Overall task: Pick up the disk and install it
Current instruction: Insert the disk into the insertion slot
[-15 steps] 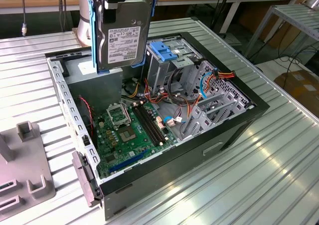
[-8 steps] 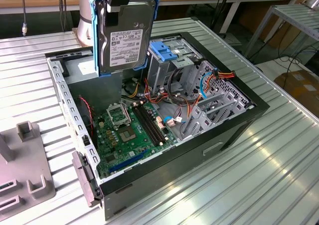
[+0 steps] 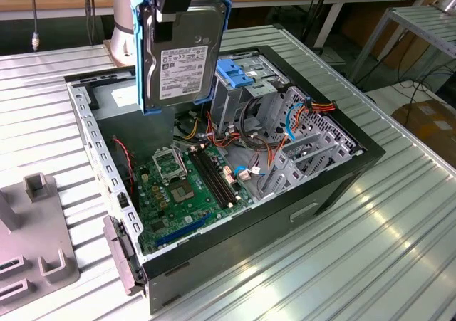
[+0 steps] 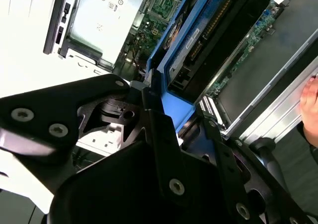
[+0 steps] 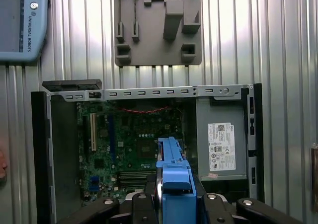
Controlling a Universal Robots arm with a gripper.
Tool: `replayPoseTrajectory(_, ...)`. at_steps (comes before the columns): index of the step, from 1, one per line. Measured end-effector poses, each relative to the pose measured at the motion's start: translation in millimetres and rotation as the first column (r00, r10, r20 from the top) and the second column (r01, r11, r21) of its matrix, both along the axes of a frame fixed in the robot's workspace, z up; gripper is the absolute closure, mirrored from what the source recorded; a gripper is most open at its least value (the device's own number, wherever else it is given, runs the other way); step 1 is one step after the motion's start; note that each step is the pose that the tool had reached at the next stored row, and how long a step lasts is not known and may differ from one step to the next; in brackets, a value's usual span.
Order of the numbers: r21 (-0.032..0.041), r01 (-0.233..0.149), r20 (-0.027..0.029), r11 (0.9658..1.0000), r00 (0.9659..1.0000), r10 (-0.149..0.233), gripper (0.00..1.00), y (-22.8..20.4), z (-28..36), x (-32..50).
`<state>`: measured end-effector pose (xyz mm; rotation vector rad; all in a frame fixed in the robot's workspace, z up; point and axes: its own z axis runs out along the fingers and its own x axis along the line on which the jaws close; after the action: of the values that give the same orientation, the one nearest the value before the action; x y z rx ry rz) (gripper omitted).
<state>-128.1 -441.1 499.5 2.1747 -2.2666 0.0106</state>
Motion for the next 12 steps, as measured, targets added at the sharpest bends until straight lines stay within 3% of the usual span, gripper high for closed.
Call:
replayPoseTrajectory(3,0.0,0.0,0.0,1.0,1.0,0.0,0.63,-2.7,-0.1,1.3)
replayPoseTrajectory(10,-0.0001,0.0,-0.0002,1.0,1.0,0.0,0.63,-3.6,-1.0,24.4)
replayPoseTrajectory(12,-0.0002,0.0,-0.0002,1.0,1.0,0.0,0.63,-8.0,-1.3,24.9)
